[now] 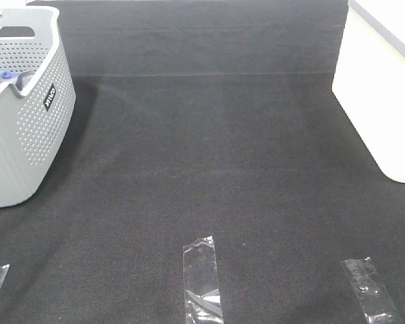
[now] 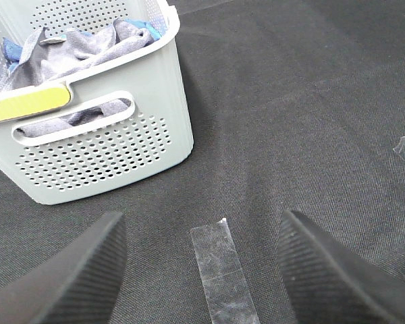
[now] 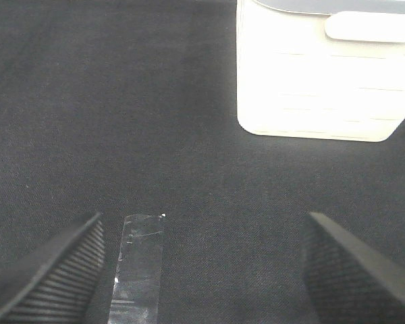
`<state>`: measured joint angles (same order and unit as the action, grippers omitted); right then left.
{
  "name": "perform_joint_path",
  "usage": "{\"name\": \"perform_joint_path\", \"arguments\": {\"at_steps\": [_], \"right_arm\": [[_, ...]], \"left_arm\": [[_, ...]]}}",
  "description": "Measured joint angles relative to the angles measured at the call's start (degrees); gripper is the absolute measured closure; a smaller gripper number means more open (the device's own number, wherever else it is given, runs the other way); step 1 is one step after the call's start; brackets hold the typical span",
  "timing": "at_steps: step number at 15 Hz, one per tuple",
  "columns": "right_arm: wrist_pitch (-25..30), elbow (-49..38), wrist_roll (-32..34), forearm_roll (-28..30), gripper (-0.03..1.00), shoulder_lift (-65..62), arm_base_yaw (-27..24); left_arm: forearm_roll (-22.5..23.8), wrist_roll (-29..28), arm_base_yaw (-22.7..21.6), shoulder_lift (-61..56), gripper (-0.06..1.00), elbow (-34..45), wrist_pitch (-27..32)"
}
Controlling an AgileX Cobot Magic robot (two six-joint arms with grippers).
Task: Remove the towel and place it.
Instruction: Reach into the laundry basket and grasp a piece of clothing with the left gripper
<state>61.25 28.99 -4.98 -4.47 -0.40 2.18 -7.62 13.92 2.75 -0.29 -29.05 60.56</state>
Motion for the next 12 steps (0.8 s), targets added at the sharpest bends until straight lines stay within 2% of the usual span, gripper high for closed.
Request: {"name": "perform_joint_path", "arguments": {"at_steps": [12], "right_arm": [[0.0, 0.0, 0.0, 0.0, 0.22, 0.0, 0.0]], "left_arm": [[0.0, 0.0, 0.0, 0.0, 0.32, 0.0, 0.0]]}}
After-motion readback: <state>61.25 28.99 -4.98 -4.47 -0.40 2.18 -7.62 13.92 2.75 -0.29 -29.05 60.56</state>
